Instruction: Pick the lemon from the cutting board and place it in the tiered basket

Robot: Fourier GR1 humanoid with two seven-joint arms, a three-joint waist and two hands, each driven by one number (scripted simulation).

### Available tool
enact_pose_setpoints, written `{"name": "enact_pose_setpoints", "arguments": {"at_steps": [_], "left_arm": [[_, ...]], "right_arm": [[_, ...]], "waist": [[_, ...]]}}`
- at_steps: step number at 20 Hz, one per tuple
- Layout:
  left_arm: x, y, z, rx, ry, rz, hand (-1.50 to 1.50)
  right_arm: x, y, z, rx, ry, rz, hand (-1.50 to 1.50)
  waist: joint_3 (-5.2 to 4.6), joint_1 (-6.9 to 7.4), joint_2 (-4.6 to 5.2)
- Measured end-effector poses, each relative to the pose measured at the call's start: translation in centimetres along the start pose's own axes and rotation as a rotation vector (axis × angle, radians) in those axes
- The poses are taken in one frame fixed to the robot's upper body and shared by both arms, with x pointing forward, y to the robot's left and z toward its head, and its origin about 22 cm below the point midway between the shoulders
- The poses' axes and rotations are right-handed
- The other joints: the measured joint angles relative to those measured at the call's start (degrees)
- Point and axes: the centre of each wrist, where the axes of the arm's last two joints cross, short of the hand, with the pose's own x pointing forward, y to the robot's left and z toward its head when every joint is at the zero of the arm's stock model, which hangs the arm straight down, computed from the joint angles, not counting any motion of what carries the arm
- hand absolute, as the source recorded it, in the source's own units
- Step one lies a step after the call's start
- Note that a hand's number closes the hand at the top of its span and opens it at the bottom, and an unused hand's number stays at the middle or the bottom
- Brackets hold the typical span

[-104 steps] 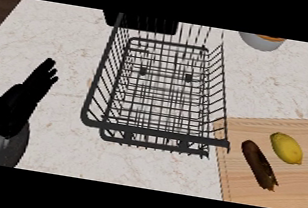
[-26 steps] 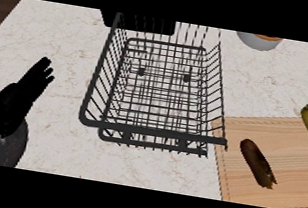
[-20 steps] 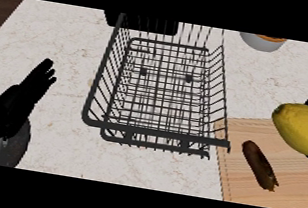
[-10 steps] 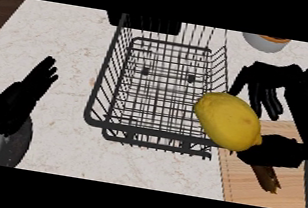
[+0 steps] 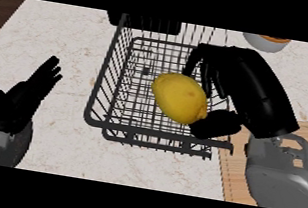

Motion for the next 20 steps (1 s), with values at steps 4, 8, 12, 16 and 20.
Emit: {"name": "enact_pose_setpoints", "arguments": {"at_steps": [4,8,12,16,20], "left_arm": [[0.5,0.4,-0.6,0.003,-0.001,0.004,0.0],[0.7,0.4,-0.1,-0.001,0.0,0.001,0.0],[0.3,0.8,-0.2,0.005,0.001,0.006,0.0],[0.7,0.6,-0.3,-0.003,-0.002,0.001,0.0],[0.8,0.8,0.0,-0.002,-0.006,0.002,0.0]], "right_arm": [[-0.8,1.0,-0.6,-0.006,-0.003,0.014,1.5],[-1.1,2.6,-2.2,-0.008,0.006,0.043,1.5],[-1.4,3.7,-3.0,-0.053,-0.008,0.078,1.5],[-1.7,4.1,-3.2,-0.158,-0.03,0.055,1.5],[-1.9,4.3,-3.5,-0.208,-0.04,0.008,-1.5]], "waist": [[0.0,-0.15,-0.27],[0.02,0.0,-0.09],[-0.12,-0.39,-0.8],[-0.26,-0.38,-1.49],[-0.12,-0.52,-1.84]]}}
